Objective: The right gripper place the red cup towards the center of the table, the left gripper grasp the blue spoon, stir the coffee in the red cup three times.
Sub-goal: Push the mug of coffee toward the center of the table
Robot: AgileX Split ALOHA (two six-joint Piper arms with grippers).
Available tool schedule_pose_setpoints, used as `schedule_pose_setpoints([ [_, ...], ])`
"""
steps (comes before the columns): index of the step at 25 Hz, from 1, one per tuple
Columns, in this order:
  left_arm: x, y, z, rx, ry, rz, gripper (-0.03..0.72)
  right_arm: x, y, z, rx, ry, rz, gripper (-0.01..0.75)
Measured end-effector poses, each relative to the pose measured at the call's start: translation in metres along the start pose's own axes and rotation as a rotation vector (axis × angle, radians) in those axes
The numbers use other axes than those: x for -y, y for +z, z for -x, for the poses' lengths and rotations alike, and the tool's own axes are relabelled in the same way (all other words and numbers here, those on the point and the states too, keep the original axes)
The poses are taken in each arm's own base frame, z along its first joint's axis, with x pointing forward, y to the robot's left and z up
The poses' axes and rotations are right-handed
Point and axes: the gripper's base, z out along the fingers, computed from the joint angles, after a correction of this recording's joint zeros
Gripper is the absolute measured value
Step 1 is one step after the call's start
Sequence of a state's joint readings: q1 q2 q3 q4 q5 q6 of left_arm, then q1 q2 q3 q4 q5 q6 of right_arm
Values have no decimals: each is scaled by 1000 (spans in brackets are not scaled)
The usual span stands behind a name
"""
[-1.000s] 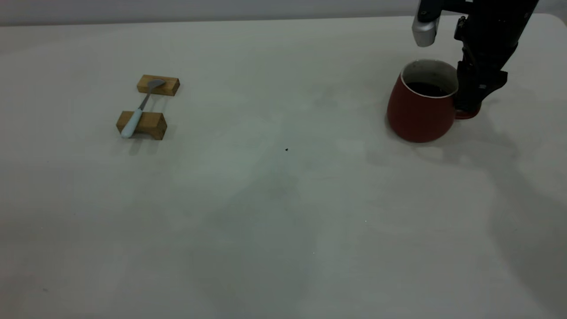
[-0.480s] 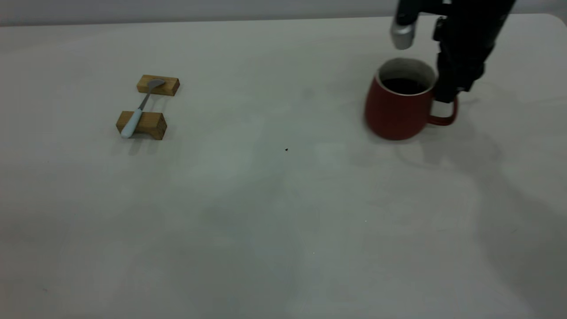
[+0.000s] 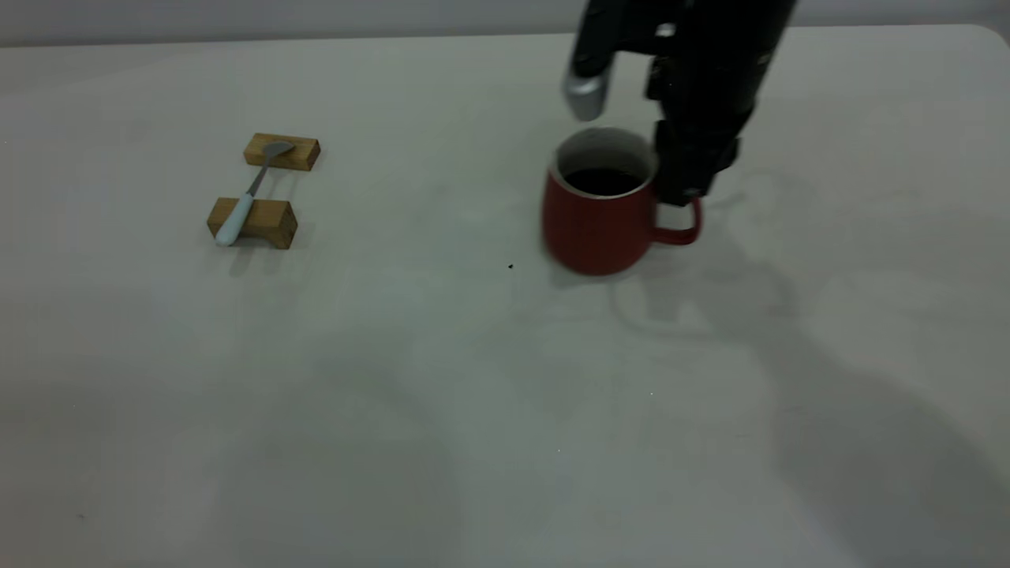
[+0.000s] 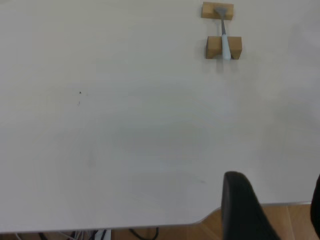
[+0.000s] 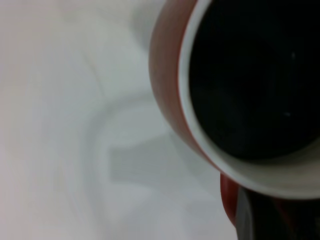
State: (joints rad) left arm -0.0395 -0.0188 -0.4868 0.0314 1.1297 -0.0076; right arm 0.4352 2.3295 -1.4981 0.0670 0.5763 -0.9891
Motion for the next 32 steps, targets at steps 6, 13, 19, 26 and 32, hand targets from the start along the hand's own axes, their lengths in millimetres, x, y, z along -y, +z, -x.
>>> schedule_pose_setpoints([
  [6, 0, 0, 0, 0, 0, 0, 411, -8, -6, 29, 40, 10, -21, 173],
  [13, 0, 0, 0, 0, 0, 0, 411, -11, 1, 35, 45, 32, -23, 173],
  [19, 0, 0, 0, 0, 0, 0, 411, -14, 5, 41, 77, 54, -34, 173],
  [26, 0, 0, 0, 0, 0, 0, 411, -16, 5, 45, 105, 136, -25, 245],
  [32, 0, 0, 0, 0, 0, 0, 411, -18, -21, 45, 64, 201, 40, 658],
])
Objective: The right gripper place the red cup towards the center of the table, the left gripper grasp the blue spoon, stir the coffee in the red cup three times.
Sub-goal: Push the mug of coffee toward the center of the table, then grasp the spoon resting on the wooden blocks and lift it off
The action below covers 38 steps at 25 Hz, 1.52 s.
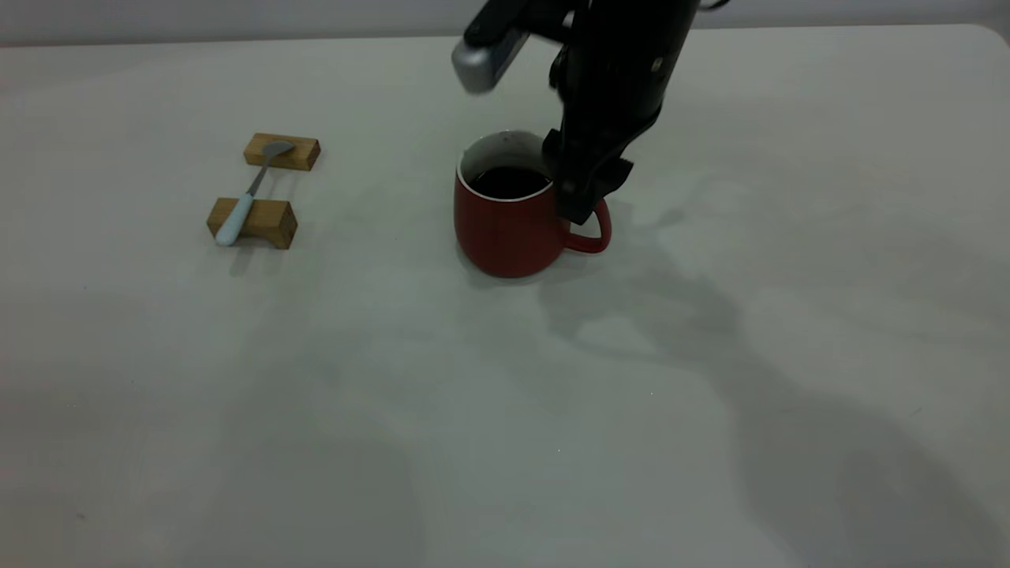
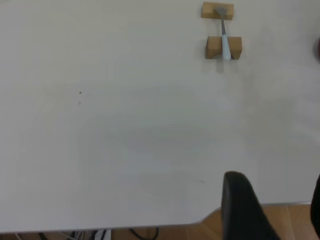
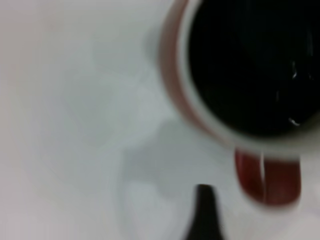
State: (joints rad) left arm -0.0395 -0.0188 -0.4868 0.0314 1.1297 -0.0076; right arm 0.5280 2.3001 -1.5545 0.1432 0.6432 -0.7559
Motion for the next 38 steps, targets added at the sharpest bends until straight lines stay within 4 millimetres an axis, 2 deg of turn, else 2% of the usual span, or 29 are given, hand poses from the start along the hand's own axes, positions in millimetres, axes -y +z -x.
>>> schedule_pose_setpoints([
  [1, 0, 0, 0, 0, 0, 0, 411, 0, -15, 1, -12, 6, 16, 693],
  [3, 0, 0, 0, -1, 0, 0, 411, 1, -56, 3, -13, 36, 30, 717],
  [6, 0, 0, 0, -1, 0, 0, 411, 1, -124, -2, -21, 148, 31, 711],
  [10, 0, 0, 0, -1, 0, 0, 411, -11, -209, -20, -71, 360, -15, 688],
  [14, 0, 0, 0, -1, 0, 0, 411, -26, -274, -35, 23, 437, -115, 685],
  [17, 0, 0, 0, -1, 0, 0, 411, -45, -304, -53, 76, 450, -141, 684],
  [20, 0, 0, 0, -1, 0, 0, 411, -69, -316, -81, 81, 497, -140, 684],
  [22, 0, 0, 0, -1, 0, 0, 411, -89, -315, -104, 63, 537, -129, 684],
  [28, 0, 0, 0, -1, 0, 0, 411, -154, -320, -185, 118, 598, -150, 679],
  [33, 0, 0, 0, -1, 0, 0, 411, -186, -309, -241, 284, 736, -265, 671],
  [38, 0, 0, 0, -1, 0, 0, 411, -212, -304, -274, 408, 878, -418, 665],
])
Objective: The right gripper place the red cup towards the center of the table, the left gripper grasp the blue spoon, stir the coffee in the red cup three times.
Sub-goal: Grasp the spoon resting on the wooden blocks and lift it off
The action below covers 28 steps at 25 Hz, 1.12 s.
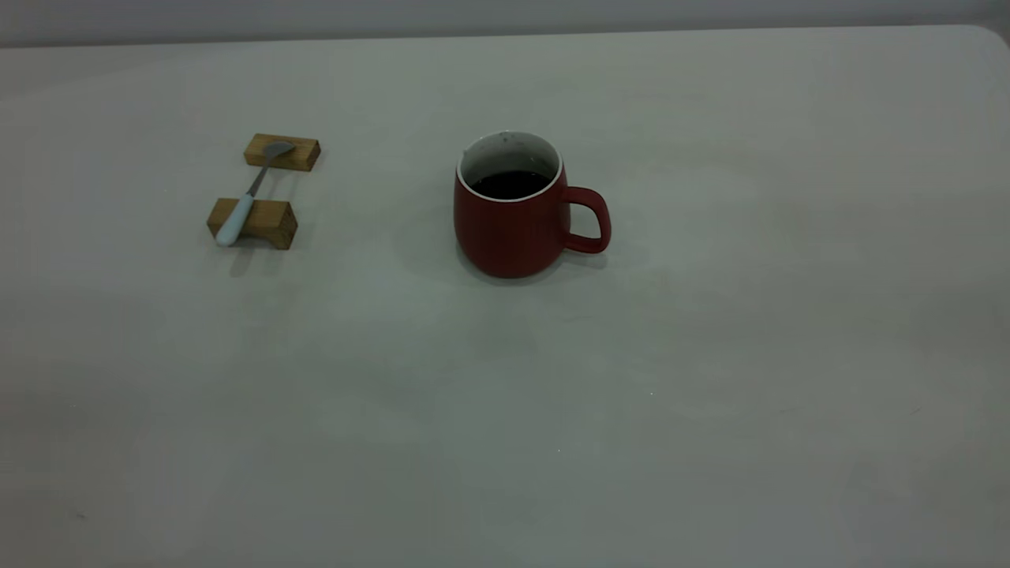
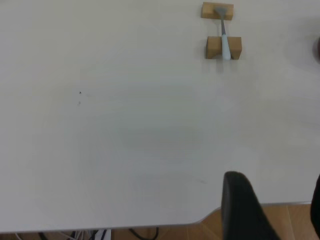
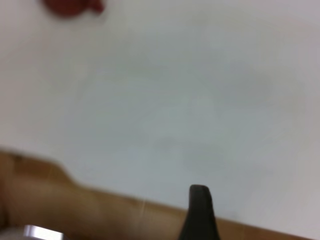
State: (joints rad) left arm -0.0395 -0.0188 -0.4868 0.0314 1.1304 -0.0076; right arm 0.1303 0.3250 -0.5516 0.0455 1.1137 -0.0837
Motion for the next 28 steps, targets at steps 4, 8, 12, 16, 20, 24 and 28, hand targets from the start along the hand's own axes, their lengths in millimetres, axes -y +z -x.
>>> schedule_pose_setpoints([
  [4, 0, 0, 0, 0, 0, 0, 411, 1, -7, -20, 92, 70, -83, 662],
  [8, 0, 0, 0, 0, 0, 0, 411, -1, -10, -31, 146, 96, -122, 661],
  [12, 0, 0, 0, 0, 0, 0, 411, -2, -11, -38, 172, 98, -125, 659],
  [16, 0, 0, 0, -1, 0, 0, 411, -4, -14, -42, 204, 98, -129, 659],
  [20, 0, 0, 0, -1, 0, 0, 411, -4, -15, -43, 208, 91, -125, 655],
  [24, 0, 0, 0, -1, 0, 0, 411, -4, -15, -43, 208, 82, -117, 650],
  [28, 0, 0, 0, -1, 0, 0, 411, -4, -15, -43, 209, 61, -90, 649],
])
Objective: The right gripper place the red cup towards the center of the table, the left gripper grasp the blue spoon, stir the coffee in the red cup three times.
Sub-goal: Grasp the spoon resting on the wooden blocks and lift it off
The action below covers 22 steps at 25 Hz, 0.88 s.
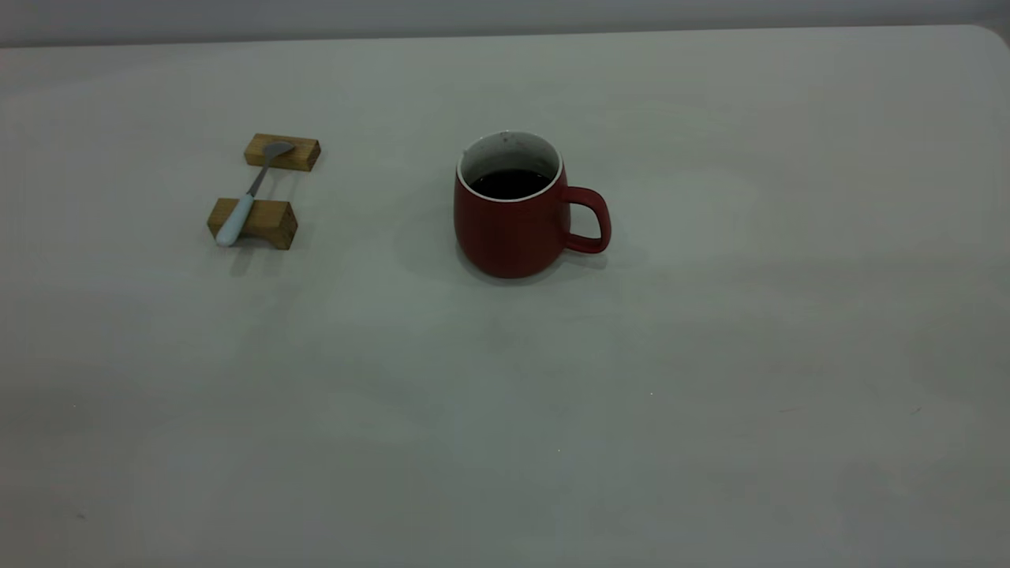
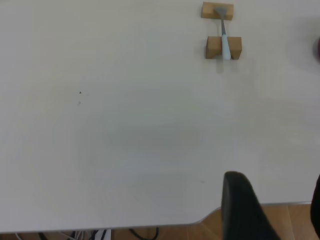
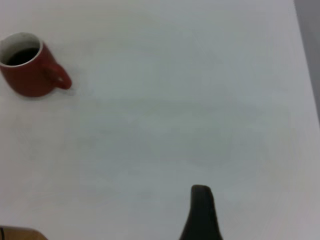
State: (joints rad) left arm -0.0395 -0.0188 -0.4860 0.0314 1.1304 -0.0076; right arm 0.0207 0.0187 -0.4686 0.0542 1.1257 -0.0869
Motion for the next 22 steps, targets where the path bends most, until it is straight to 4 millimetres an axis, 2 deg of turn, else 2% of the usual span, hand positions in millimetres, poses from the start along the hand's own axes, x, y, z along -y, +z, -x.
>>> schedule_pose_setpoints([
  [6, 0, 0, 0, 0, 0, 0, 411, 0, 0, 0, -1, 22, -32, 612],
  [22, 0, 0, 0, 0, 0, 0, 411, 0, 0, 0, -2, 23, -35, 321],
])
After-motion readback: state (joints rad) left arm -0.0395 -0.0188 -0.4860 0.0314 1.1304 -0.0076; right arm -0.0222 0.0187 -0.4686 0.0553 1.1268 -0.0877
